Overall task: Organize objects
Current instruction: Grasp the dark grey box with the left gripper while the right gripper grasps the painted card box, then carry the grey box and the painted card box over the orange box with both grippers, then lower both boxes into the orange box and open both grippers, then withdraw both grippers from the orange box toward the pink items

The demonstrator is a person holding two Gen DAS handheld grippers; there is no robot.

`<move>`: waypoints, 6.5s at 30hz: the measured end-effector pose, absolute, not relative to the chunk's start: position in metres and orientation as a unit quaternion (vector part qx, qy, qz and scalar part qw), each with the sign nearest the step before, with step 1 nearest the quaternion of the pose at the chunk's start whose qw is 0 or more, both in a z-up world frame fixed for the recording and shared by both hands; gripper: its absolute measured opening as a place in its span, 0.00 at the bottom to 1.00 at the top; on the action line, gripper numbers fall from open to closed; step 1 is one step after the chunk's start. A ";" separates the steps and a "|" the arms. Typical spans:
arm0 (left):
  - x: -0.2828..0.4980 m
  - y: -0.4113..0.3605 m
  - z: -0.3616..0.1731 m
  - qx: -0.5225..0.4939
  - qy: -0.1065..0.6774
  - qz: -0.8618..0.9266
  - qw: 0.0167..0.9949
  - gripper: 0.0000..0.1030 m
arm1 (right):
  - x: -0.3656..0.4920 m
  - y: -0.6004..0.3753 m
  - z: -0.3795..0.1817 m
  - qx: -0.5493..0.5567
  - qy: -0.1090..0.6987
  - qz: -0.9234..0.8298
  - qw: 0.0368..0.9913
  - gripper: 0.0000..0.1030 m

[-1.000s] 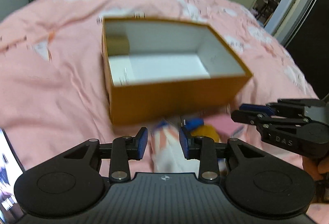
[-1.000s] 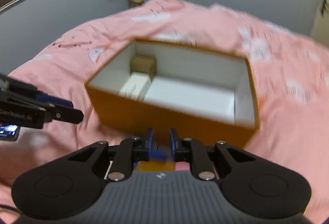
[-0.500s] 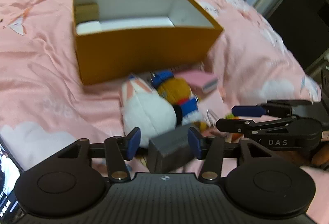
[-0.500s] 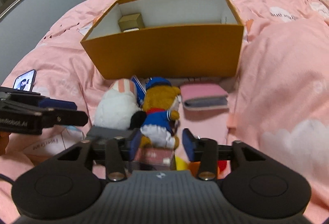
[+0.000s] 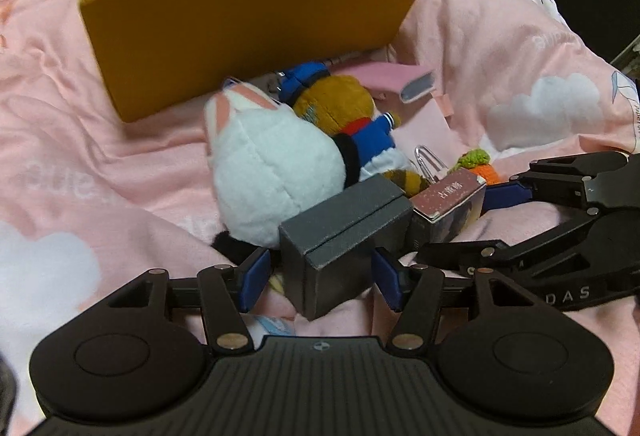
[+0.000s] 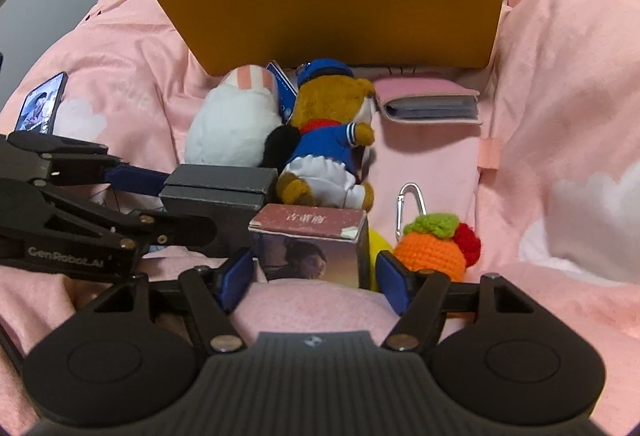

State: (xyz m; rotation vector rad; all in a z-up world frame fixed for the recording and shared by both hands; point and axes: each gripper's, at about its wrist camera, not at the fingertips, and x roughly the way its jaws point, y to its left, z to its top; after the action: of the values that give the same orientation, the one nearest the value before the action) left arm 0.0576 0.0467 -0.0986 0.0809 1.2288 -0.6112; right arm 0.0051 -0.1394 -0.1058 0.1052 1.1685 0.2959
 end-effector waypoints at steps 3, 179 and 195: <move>0.058 0.042 -0.106 0.043 0.571 -0.286 0.768 0.64 | 0.007 -0.137 -0.110 0.043 0.551 0.139 0.822 0.70; 0.264 0.050 -0.078 0.022 0.521 -0.133 0.843 0.19 | 0.278 -0.149 -0.123 -0.066 0.629 0.072 0.772 0.06; 0.246 0.055 -0.059 -0.003 0.493 -0.137 0.859 0.19 | 0.264 -0.145 -0.116 -0.058 0.626 0.088 0.772 0.01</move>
State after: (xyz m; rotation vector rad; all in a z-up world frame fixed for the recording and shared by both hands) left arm 0.2462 0.0545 -0.0592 -0.0068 1.0360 -0.2871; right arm 0.2637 -0.1452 -0.1155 -0.1256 1.3573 0.1914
